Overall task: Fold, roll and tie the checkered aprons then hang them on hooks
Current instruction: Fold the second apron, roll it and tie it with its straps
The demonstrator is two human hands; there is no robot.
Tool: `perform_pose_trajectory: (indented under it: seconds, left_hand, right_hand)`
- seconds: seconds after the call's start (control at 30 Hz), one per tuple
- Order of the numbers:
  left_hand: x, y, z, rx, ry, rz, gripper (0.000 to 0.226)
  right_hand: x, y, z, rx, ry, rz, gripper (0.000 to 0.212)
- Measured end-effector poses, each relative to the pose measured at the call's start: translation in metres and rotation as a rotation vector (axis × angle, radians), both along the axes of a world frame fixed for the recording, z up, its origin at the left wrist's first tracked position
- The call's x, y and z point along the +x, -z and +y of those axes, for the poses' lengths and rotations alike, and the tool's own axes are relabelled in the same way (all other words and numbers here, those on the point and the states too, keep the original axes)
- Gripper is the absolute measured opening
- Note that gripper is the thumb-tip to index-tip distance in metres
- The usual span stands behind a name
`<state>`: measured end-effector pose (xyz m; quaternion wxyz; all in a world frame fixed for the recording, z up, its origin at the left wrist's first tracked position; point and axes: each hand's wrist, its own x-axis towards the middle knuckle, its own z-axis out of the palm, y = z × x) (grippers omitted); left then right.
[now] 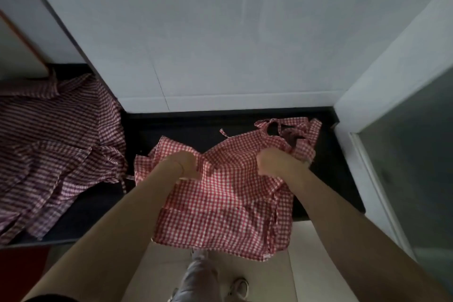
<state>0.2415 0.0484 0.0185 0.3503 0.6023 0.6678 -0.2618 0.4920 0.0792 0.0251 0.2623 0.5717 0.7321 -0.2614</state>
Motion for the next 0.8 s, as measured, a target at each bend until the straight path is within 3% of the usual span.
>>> perform_pose_trajectory:
  seconds: [0.07, 0.13, 0.2, 0.33, 0.47, 0.57, 0.67, 0.8]
  left_hand:
    - [0.010, 0.013, 0.000, 0.336, -0.039, 0.033, 0.031]
    - [0.022, 0.025, -0.003, 0.433, -0.124, -0.036, 0.038]
    - [0.027, 0.040, -0.008, 0.405, -0.143, -0.079, 0.050]
    - [0.032, 0.053, -0.009, 0.290, -0.092, -0.022, 0.053]
    - [0.032, 0.050, -0.003, 0.222, -0.094, 0.204, 0.046]
    - [0.038, 0.051, 0.003, 0.289, -0.044, 0.259, 0.049]
    - [0.051, 0.058, 0.009, 0.499, -0.070, -0.001, 0.055]
    - [0.053, 0.067, 0.018, 0.290, -0.197, -0.028, 0.047]
  right_hand:
    - [0.002, 0.012, -0.003, 0.292, 0.035, 0.072, 0.033]
    - [0.006, 0.024, -0.008, 0.411, 0.072, 0.082, 0.036]
    - [0.014, 0.040, -0.013, 0.435, 0.195, 0.066, 0.049]
    - [0.035, 0.058, -0.010, 0.367, 0.418, 0.064, 0.048]
    - [0.062, 0.051, -0.004, 0.312, 0.483, -0.087, 0.046]
    - [0.067, 0.043, 0.003, 0.335, 0.401, -0.168, 0.037]
    - [0.048, 0.028, 0.014, 0.502, 0.263, -0.016, 0.028]
    - [0.006, 0.025, 0.019, 0.560, 0.075, 0.236, 0.028]
